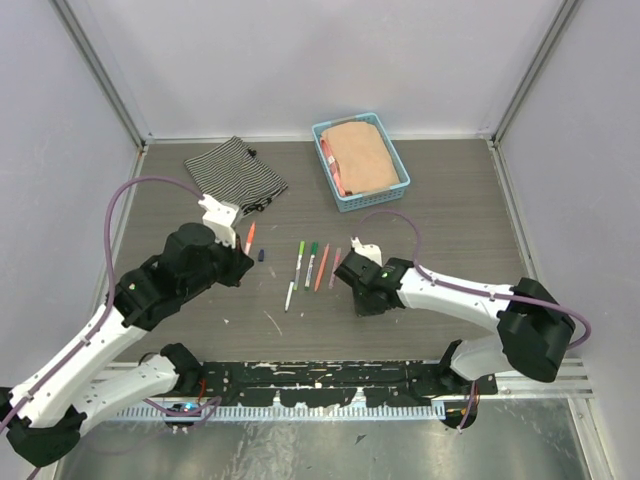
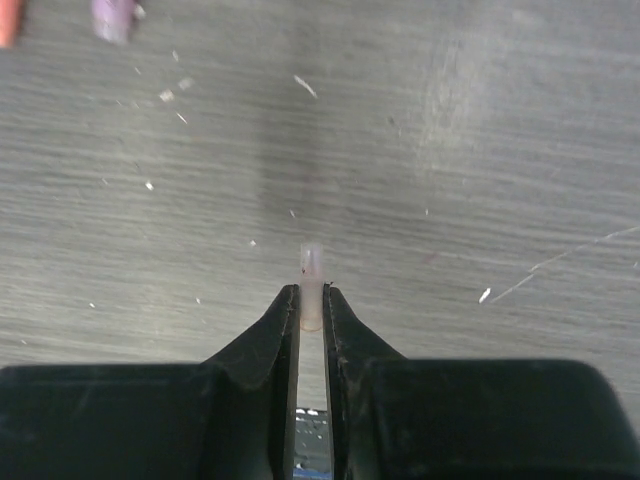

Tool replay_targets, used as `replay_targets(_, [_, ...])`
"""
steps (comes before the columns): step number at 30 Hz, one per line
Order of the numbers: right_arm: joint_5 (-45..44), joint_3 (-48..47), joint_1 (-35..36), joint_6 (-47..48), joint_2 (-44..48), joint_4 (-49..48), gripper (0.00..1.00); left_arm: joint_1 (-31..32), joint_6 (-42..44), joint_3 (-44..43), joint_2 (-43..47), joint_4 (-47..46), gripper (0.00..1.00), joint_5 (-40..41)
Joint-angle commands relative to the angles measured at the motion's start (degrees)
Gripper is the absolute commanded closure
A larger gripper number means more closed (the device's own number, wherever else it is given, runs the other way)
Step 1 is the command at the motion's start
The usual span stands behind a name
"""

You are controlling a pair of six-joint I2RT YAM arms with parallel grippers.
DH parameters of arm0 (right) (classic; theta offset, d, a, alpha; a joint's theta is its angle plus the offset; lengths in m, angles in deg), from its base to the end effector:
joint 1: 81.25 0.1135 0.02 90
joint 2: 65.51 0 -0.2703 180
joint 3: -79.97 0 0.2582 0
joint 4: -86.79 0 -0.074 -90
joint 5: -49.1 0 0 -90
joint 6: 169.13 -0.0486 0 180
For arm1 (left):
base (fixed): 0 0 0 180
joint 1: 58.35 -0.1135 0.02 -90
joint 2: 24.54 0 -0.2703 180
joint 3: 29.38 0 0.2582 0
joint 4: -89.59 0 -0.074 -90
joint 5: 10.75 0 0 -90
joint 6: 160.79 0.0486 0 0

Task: Insert the pens into the pen caps
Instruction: Place the pen cap at the center of the board, then insert the pen cap onto the pen.

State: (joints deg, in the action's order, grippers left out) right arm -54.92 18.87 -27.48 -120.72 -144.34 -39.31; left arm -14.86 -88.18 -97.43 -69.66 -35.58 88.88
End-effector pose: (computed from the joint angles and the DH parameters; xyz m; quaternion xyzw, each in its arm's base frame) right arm 0.1583 0.1961 0.1851 -0.0846 0.9763 0.0360 0.1957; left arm 0.1293 -0.1115 0.3412 0.1570 0.8578 -0.1819 0.4543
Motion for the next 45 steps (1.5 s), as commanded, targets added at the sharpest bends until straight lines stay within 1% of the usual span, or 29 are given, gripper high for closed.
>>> replay_targets(1, [4.4, 2.2, 0.1, -2.0, 2.9, -0.8, 0.91, -0.2, 0.6, -1.8, -1.0, -1.7, 1.00, -0.3])
replay_targets(8, [6.7, 3.7, 0.1, -0.5, -0.2, -2.5, 0.91, -0.2, 0.7, -1.9, -1.2, -1.4, 1.00, -0.1])
replay_targets(17, [6.8, 3.6, 0.1, 0.1, -5.1, -3.5, 0.90, -0.2, 0.9, -1.7, -0.8, -1.1, 1.00, 0.7])
replay_targets(19, [7.0, 3.5, 0.1, 0.2, -5.9, -3.3, 0.88, -0.2, 1.0, -1.7, -0.8, -1.0, 1.00, 0.7])
replay_targets(22, [6.9, 3.2, 0.1, 0.4, -6.9, -2.3, 0.79, -0.2, 1.2, -1.6, -0.6, -1.0, 1.00, 0.9])
replay_targets(32, [4.8, 2.5, 0.0, 0.4, -8.6, -0.4, 0.73, -0.2, 1.3, -1.5, 0.0, -0.8, 1.00, 1.4])
replay_targets(35, [4.5, 2.5, 0.1, 0.3, -9.2, -0.5, 0.74, -0.2, 1.1, -1.6, 0.0, -0.8, 1.00, 1.3])
replay_targets(40, [3.3, 2.6, 0.1, 0.2, -9.7, -1.1, 0.86, -0.2, 0.1, -1.5, -0.1, -0.8, 1.00, 0.6])
replay_targets(45, [2.1, 1.3, 0.1, 0.1, -6.2, -1.2, 0.89, -0.2, -0.8, -0.5, 0.2, -2.6, 0.98, -2.2])
